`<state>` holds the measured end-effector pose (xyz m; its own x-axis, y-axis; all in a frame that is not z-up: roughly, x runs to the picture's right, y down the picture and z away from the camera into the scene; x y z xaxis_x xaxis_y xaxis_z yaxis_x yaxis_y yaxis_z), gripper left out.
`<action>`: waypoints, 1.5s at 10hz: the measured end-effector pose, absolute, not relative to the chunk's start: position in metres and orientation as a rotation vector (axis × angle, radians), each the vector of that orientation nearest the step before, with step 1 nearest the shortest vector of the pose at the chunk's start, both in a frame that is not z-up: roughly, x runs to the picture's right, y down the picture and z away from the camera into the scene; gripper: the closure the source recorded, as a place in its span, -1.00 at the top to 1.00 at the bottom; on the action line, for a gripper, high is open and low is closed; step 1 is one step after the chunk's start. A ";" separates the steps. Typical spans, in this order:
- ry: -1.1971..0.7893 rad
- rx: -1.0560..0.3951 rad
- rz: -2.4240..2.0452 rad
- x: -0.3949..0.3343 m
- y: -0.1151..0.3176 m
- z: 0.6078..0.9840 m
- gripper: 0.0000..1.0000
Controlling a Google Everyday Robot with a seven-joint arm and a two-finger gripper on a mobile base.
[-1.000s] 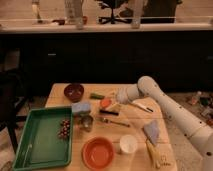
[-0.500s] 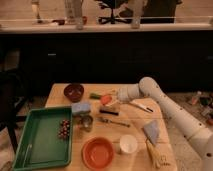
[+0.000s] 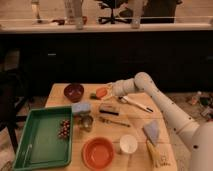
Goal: Place apple in purple bowl
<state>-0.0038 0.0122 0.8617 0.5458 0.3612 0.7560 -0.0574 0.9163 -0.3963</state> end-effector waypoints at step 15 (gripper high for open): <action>-1.070 -0.383 0.170 -0.137 -0.019 0.909 -1.00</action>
